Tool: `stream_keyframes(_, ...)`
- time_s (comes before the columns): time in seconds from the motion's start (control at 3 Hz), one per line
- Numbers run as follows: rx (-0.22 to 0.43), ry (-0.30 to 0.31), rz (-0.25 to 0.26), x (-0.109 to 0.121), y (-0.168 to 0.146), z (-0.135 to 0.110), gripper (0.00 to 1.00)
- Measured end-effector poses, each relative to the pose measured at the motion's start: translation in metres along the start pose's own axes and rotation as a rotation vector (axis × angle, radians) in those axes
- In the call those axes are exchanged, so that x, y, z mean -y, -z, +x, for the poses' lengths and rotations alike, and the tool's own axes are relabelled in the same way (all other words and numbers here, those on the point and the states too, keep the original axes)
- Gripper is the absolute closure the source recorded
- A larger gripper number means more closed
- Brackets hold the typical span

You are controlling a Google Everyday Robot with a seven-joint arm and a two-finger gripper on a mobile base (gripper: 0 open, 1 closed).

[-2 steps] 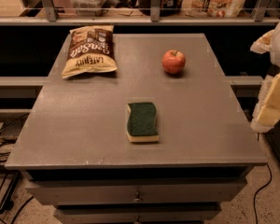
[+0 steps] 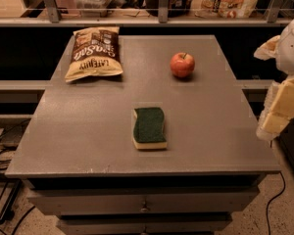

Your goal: Pick sponge

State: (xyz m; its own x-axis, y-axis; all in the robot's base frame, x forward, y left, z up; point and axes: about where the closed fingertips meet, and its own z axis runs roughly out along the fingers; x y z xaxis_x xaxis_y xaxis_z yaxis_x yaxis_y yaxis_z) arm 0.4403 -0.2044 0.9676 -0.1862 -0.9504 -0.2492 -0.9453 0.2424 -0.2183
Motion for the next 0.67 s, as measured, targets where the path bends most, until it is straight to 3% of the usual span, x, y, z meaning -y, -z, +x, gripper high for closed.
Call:
stream_keyframes(0.33,0.133,0.049,-0.045,-0.008,-0.023,-0.019,0.0)
stream_keyframes(0.67,0.307,0.09,-0.072,-0.022,-0.047,-0.061,0.0)
